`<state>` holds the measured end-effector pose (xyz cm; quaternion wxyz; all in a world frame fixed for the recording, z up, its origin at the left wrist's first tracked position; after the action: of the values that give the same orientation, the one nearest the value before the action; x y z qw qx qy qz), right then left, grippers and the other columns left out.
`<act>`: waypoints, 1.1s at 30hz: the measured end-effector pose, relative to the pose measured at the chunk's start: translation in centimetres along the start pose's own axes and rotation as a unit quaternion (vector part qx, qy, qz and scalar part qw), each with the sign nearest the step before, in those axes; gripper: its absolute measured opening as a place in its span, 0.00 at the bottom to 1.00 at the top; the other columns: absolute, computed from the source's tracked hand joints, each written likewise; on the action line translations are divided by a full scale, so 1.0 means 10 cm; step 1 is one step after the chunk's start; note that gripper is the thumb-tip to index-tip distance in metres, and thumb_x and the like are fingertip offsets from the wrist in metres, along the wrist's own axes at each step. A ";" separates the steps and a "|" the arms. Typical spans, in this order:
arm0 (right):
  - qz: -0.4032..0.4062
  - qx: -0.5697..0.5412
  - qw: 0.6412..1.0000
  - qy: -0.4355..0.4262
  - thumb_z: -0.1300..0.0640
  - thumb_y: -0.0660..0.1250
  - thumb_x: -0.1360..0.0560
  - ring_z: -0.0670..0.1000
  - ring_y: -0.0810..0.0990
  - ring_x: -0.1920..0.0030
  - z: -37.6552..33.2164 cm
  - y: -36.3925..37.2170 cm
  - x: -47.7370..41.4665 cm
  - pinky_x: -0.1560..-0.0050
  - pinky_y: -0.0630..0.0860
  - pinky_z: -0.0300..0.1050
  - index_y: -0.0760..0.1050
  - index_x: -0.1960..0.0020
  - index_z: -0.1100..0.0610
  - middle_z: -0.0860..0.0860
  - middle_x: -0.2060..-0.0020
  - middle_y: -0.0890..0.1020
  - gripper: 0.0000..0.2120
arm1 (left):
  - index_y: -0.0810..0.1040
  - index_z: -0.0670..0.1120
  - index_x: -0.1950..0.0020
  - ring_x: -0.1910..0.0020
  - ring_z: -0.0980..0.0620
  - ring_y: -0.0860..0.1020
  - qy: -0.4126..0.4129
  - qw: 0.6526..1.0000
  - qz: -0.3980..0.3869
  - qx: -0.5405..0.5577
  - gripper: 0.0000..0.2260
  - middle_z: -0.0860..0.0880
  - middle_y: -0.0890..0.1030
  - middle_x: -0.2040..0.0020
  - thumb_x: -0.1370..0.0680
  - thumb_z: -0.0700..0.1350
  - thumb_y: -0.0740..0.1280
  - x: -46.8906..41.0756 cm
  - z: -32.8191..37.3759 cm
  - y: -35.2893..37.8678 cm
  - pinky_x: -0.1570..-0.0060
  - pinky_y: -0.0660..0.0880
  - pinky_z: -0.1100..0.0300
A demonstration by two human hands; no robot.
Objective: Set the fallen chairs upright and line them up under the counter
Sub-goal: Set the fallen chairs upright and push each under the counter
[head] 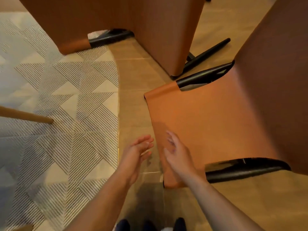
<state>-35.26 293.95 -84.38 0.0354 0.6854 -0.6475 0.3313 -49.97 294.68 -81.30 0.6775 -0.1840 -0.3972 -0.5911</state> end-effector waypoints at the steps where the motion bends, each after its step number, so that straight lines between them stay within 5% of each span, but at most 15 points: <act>1: -0.002 0.011 1.000 -0.013 0.62 0.64 0.23 0.42 0.69 0.33 0.10 0.06 -0.12 0.38 0.67 0.36 0.63 0.26 0.44 0.47 0.32 0.73 0.29 | 0.77 0.42 0.40 0.42 0.47 0.78 -0.001 1.000 -0.001 0.001 0.13 0.45 0.82 0.43 0.22 0.35 0.61 -0.17 -0.06 -0.01 0.38 0.72 0.51; 7: 0.030 0.160 0.978 -0.134 0.60 0.65 0.24 0.49 0.67 0.30 0.56 0.31 -0.62 0.29 0.64 0.44 0.62 0.25 0.49 0.48 0.30 0.71 0.30 | 0.76 0.44 0.40 0.44 0.50 0.78 0.006 1.000 -0.028 -0.006 0.13 0.47 0.81 0.44 0.21 0.36 0.58 -1.02 -0.37 -0.03 0.39 0.71 0.53; 12: 0.029 0.317 0.927 -0.197 0.58 0.60 0.22 0.50 0.51 0.23 0.82 0.48 -0.84 0.23 0.48 0.46 0.57 0.22 0.48 0.49 0.23 0.58 0.30 | 0.75 0.44 0.36 0.39 0.48 0.76 0.020 0.998 -0.032 -0.054 0.14 0.44 0.80 0.40 0.20 0.37 0.58 -1.46 -0.51 0.03 0.34 0.67 0.50; 17: 0.019 0.388 0.904 -0.179 0.55 0.59 0.22 0.52 0.39 0.22 0.91 0.59 -0.98 0.26 0.40 0.48 0.47 0.21 0.49 0.52 0.21 0.45 0.34 | 0.73 0.41 0.37 0.39 0.48 0.75 0.009 0.999 -0.021 -0.025 0.13 0.44 0.80 0.42 0.21 0.37 0.59 -1.70 -0.61 0.05 0.34 0.69 0.52; 21: 0.019 0.442 0.882 -0.161 0.49 0.60 0.22 0.55 0.36 0.23 0.91 0.68 -1.04 0.26 0.36 0.51 0.42 0.21 0.51 0.54 0.22 0.40 0.37 | 0.75 0.43 0.53 0.51 0.51 0.78 -0.012 1.000 -0.003 -0.012 0.06 0.47 0.80 0.56 0.22 0.36 0.59 -1.81 -0.62 0.07 0.45 0.72 0.57; 24: 0.016 0.460 0.877 -0.141 0.49 0.61 0.22 0.58 0.36 0.23 0.91 0.74 -1.06 0.26 0.35 0.56 0.40 0.21 0.52 0.56 0.22 0.40 0.39 | 0.75 0.41 0.52 0.48 0.50 0.76 -0.036 0.999 -0.008 0.008 0.06 0.46 0.78 0.52 0.22 0.38 0.59 -1.89 -0.62 0.08 0.41 0.70 0.56; 30: 0.017 0.492 0.865 -0.100 0.55 0.57 0.21 0.62 0.32 0.25 0.89 0.84 -1.09 0.30 0.32 0.69 0.40 0.21 0.53 0.58 0.23 0.35 0.35 | 0.74 0.41 0.58 0.65 0.52 0.73 -0.042 0.999 0.010 -0.027 0.04 0.46 0.74 0.64 0.25 0.35 0.62 -2.03 -0.57 0.13 0.64 0.73 0.61; 33: 0.012 0.508 0.859 -0.065 0.56 0.53 0.19 0.63 0.30 0.26 0.86 0.89 -1.11 0.39 0.31 0.78 0.37 0.22 0.54 0.59 0.25 0.32 0.33 | 0.75 0.43 0.58 0.65 0.51 0.73 -0.049 0.998 -0.011 -0.043 0.06 0.47 0.74 0.65 0.25 0.34 0.60 -2.04 -0.56 0.16 0.65 0.72 0.59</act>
<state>-39.18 298.08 -99.99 -0.3636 0.6207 -0.3982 0.5692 -46.39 304.37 -99.78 0.6424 -0.2372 -0.4057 -0.6054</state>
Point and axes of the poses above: each hand's wrist, its own x-axis away from the middle knuckle, its own y-axis out of the palm, z = x × y, the point moved 3 cm from there along -x, towards the middle knuckle
